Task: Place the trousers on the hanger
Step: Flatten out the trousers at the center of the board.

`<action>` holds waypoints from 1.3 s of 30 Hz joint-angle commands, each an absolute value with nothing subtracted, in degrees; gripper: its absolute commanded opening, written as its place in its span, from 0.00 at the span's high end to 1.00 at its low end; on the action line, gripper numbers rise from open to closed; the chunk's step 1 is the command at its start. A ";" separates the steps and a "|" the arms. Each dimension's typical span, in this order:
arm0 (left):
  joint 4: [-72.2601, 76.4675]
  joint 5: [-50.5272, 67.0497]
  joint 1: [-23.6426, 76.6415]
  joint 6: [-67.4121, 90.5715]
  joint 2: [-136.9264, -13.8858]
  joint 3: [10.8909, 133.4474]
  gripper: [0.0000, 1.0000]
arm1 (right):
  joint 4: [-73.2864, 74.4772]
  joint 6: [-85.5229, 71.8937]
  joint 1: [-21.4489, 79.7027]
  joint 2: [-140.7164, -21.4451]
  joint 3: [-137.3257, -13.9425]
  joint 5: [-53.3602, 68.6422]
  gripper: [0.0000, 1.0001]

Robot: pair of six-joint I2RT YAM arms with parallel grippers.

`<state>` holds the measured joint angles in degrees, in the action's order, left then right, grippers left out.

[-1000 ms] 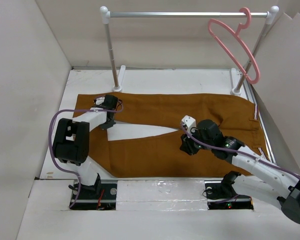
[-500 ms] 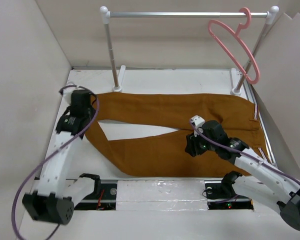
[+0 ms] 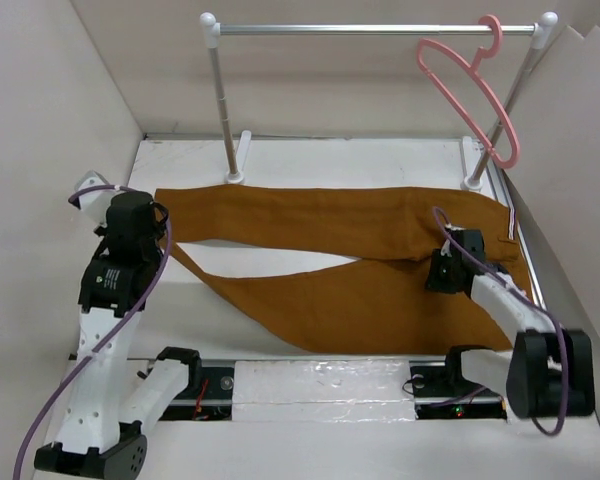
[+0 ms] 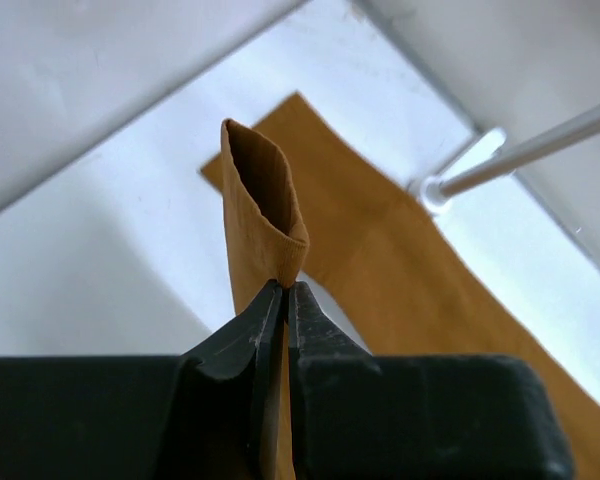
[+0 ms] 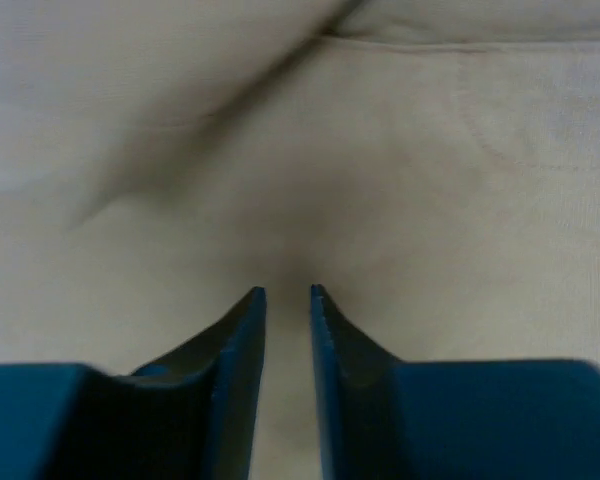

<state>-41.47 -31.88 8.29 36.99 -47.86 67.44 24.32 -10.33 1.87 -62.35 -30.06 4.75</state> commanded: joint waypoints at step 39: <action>-34.01 -27.33 31.54 34.63 -37.88 62.50 1.00 | 41.84 -18.45 -32.14 -53.08 -35.15 -2.19 0.47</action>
